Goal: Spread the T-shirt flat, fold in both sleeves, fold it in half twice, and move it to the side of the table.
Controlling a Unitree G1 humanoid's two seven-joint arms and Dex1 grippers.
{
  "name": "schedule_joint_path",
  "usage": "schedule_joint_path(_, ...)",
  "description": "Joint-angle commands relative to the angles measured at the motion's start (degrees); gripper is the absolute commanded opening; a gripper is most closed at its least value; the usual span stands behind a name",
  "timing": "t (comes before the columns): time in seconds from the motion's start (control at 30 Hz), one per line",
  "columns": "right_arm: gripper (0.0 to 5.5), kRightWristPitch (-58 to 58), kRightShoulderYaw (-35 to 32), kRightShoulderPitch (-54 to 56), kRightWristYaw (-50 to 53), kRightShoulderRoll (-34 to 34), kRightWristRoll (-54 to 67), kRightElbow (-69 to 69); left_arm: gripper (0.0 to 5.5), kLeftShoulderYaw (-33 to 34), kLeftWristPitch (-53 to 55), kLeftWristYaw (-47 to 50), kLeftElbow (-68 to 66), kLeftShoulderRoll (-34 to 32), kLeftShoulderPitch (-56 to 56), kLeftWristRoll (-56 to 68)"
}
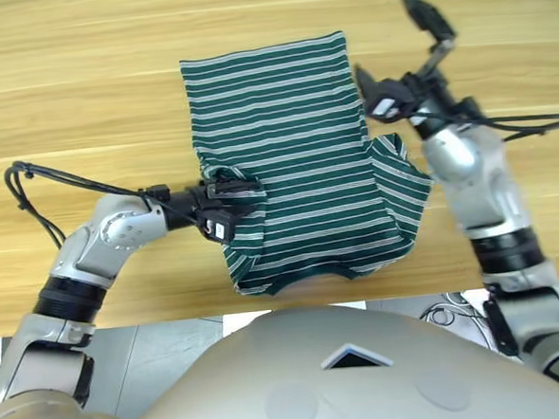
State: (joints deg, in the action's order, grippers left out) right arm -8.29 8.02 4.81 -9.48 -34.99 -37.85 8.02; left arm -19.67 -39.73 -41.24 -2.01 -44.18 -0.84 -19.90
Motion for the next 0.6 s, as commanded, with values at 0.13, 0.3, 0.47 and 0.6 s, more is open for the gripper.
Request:
schedule_joint_path(0.13, 5.4, -11.6, -25.2, -33.9, -13.1, -21.9, 4.7, 2.8, 2.61, 0.8, 0.2, 2.8, 1.0, 0.6, 1.0, -0.5)
schedule_joint_path(0.3, 5.4, -16.8, -21.8, -42.0, -16.1, -22.8, 3.8, 0.3, 2.61, 1.6, -0.2, 6.2, 0.2, 2.3, 0.6, -1.3)
schedule_joint_path(0.47, 5.4, -17.1, -14.9, -37.2, -16.4, -20.0, 3.9, -2.3, 2.61, 1.8, -0.3, 7.8, 0.3, 2.6, 0.1, -1.7)
schedule_joint_path(0.6, 4.89, -17.2, -11.0, -33.8, -16.3, -18.6, 4.2, -3.5, 2.62, 1.7, -0.1, 8.2, 0.6, 2.5, 0.2, -2.1)
